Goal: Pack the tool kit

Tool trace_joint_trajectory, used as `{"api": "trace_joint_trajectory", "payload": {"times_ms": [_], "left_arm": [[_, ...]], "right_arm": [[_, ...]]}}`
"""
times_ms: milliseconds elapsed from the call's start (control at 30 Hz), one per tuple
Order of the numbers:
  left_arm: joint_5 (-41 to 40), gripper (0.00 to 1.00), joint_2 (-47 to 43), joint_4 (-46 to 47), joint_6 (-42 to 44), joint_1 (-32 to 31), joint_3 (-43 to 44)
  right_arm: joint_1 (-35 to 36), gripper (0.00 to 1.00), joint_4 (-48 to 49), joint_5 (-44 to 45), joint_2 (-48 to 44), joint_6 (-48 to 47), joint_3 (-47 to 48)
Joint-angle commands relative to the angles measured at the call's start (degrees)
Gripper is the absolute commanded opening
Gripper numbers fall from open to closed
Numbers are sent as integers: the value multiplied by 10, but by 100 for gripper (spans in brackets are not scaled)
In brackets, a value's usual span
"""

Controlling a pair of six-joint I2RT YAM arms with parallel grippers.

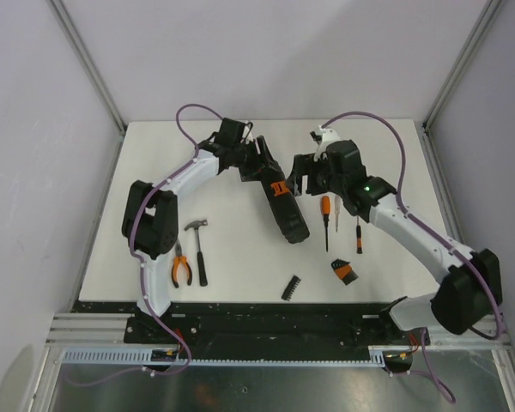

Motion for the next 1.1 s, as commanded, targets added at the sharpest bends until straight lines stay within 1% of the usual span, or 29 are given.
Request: {"api": "trace_joint_trajectory", "payload": {"times_ms": [0,100,200,300,367,400,467,533,600,667,867,1000,1067], "left_arm": [[-27,1,2,-54,59,2,2],[-26,9,1,-54,66,2,-4],[-23,13,2,-54,72,3,-10],[-20,9,1,-53,79,3,-18],[-13,3,2,-52,87,5,-23],[-9,1,2,-47,93,6,-26],[9,0,-3,-19,101,10,-50],[47,0,-15,38,94,21,-93],[77,0,-30,100,79,31,-139],[87,0,-38,133,73,36,-168],[106,0,-40,186,51,40,-213],[106,0,-41,206,44,40,-230],[101,2,-40,211,46,41,-236]], "right_arm": [[-20,80,22,-126,49,51,19],[-28,85,28,-139,71,53,19],[-36,85,21,-142,94,52,19],[-31,84,2,-125,107,40,19],[-24,84,-10,-97,107,34,19],[-21,84,-12,-77,106,36,19],[-20,83,-6,-49,96,49,16],[-24,83,11,-38,84,63,11],[-30,83,24,-42,72,73,9],[-36,83,28,-51,68,81,8],[-55,80,-10,-75,100,109,5],[-53,80,-10,-101,123,112,-9],[-51,81,-11,-100,137,114,-13]]}}
